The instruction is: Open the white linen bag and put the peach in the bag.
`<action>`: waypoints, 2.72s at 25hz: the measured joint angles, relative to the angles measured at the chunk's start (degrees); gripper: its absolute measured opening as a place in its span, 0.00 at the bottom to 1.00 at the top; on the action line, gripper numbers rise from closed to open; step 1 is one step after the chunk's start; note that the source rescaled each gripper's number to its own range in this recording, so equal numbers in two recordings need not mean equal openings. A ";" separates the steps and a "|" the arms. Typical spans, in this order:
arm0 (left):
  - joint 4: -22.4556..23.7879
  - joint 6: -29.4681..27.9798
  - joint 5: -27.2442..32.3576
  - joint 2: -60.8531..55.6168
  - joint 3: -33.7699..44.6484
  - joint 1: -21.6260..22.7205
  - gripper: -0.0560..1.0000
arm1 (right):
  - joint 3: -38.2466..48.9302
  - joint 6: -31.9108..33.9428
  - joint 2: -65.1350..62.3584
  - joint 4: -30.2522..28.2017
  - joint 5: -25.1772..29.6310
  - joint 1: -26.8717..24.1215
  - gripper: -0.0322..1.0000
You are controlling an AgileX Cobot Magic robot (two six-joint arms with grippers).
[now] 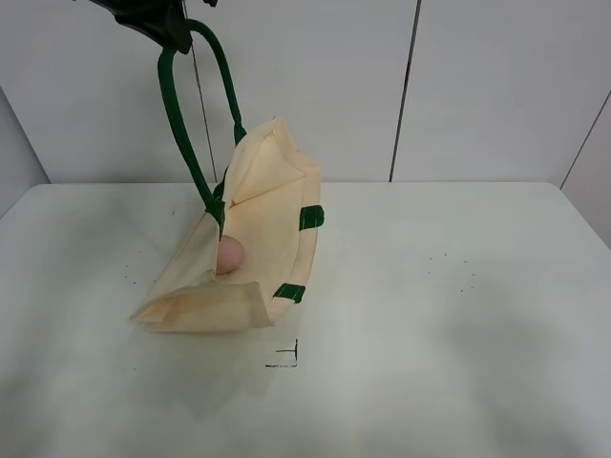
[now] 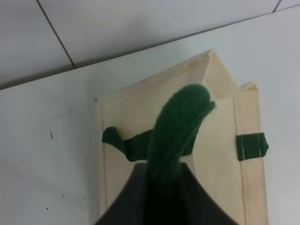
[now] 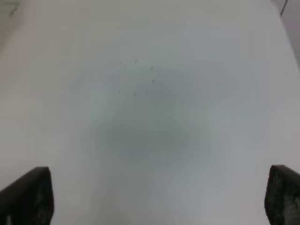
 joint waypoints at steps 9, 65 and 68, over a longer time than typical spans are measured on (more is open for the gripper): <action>-0.14 0.00 0.00 2.86 0.85 0.00 0.05 | 0.00 0.00 -0.75 0.73 0.05 0.62 1.00; -4.12 2.96 -0.26 -1.29 33.46 20.84 1.00 | 0.00 0.00 -0.75 1.07 0.05 0.62 1.00; -3.43 3.08 -0.26 -8.76 39.94 20.84 1.00 | 0.00 0.00 -0.75 1.07 0.05 0.62 1.00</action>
